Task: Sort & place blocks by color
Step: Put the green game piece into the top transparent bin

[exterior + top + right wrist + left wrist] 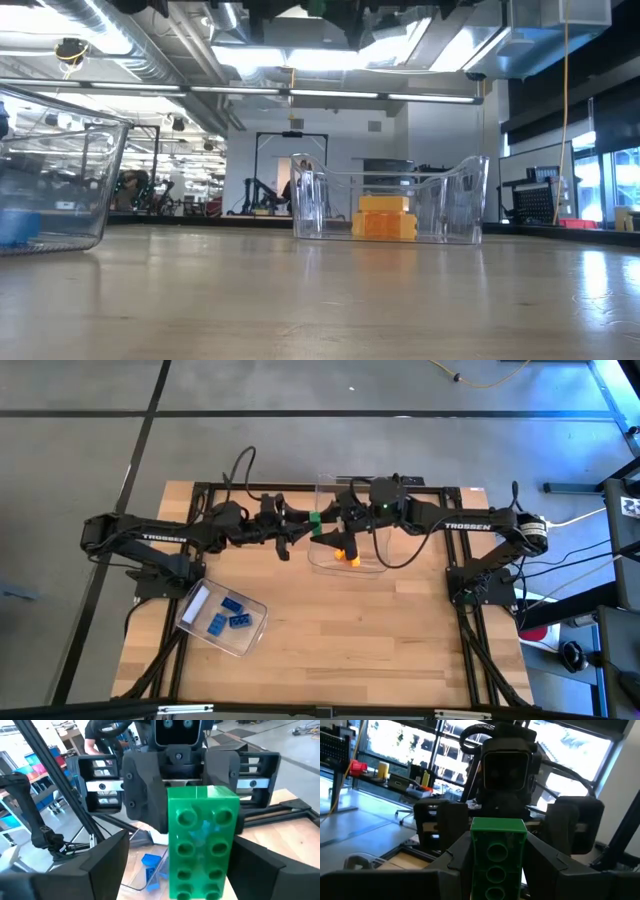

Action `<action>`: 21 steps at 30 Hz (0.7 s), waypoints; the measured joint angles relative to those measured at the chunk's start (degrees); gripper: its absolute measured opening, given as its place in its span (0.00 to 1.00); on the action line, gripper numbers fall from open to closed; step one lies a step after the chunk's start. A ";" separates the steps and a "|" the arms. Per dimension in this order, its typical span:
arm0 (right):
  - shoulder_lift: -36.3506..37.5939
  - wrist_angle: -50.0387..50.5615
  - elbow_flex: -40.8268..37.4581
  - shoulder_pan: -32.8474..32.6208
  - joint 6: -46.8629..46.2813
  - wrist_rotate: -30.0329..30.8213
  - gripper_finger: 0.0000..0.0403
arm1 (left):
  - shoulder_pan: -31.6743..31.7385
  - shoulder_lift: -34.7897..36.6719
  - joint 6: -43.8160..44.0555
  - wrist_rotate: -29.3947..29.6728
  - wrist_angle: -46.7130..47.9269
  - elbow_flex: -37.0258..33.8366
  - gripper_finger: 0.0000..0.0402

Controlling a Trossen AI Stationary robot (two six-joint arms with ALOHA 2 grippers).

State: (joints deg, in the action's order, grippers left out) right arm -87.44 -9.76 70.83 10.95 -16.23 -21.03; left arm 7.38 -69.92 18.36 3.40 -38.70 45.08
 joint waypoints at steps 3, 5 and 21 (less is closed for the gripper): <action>0.01 0.92 0.00 -0.08 0.05 -0.05 0.73 | -0.01 -0.01 0.58 -0.20 -0.08 0.00 0.30; 0.01 0.94 0.00 -0.05 -0.02 -0.03 0.73 | 0.00 -0.01 0.60 -0.18 -0.19 0.00 0.30; 0.01 1.11 0.02 -0.05 0.22 2.31 0.34 | 0.29 0.01 0.84 -0.98 -0.91 0.00 0.34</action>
State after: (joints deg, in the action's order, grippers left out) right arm -87.44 -8.65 70.85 10.90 -16.01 -18.72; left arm 7.67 -69.91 19.20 2.42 -39.60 45.08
